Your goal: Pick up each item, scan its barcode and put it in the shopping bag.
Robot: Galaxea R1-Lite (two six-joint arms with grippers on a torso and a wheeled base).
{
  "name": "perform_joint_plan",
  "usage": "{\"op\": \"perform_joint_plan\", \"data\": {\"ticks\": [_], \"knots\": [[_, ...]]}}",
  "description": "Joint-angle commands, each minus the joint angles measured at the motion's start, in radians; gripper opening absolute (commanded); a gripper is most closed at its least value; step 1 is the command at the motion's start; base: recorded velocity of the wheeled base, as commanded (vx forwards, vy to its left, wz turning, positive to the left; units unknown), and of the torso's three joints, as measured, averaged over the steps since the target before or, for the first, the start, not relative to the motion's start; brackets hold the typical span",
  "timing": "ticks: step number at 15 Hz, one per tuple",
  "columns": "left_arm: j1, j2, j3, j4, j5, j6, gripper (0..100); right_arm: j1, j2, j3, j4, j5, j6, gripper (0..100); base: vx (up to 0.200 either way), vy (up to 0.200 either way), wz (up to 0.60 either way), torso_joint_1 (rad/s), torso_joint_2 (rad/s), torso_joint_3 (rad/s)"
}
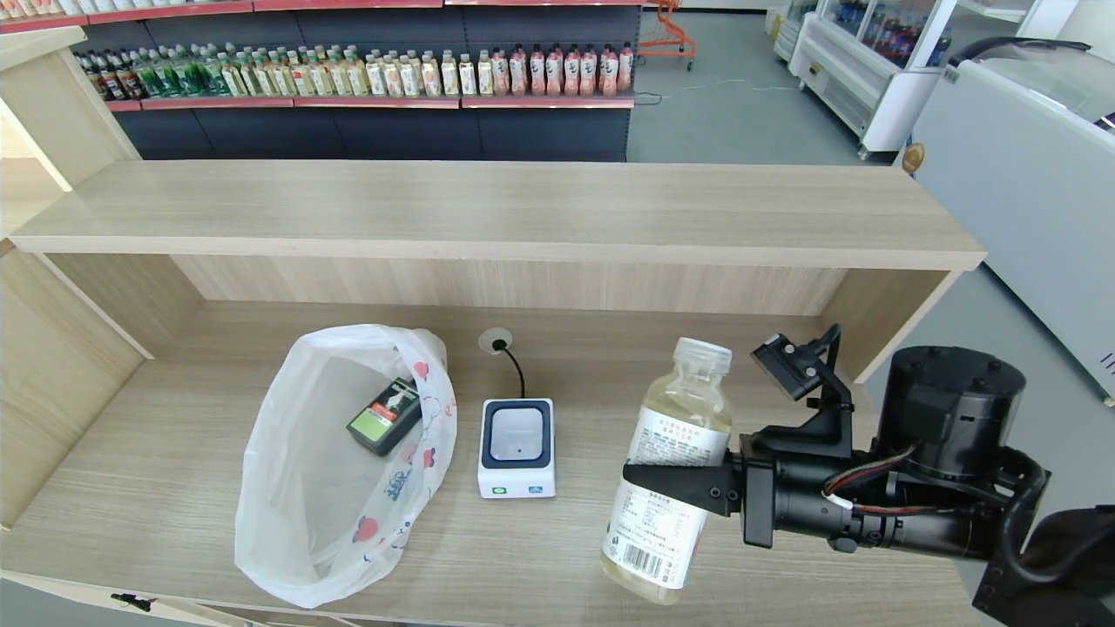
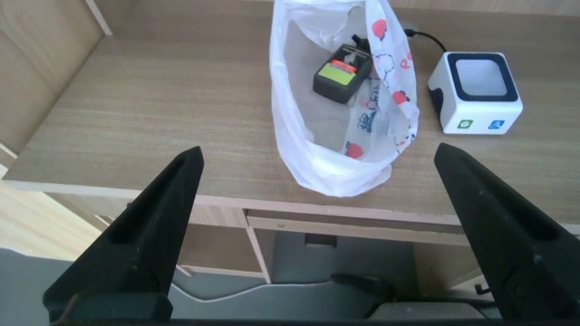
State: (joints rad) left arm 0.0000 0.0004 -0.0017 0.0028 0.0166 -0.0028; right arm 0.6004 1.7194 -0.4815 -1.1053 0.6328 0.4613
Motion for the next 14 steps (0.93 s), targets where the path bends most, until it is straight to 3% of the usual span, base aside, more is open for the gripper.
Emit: {"op": "perform_joint_plan", "data": {"ticks": [1,14], "knots": [[0.0,0.0,0.0,0.0,0.0,0.0,100,0.002,-0.011,-0.005,-0.001,0.005,0.019,0,0.0,0.0,0.0,0.0,0.0,0.0],[0.0,0.0,0.0,0.0,0.0,0.0,100,0.022,-0.029,-0.008,0.041,0.007,0.073,0,0.0,0.0,0.0,0.0,0.0,0.0]]}}
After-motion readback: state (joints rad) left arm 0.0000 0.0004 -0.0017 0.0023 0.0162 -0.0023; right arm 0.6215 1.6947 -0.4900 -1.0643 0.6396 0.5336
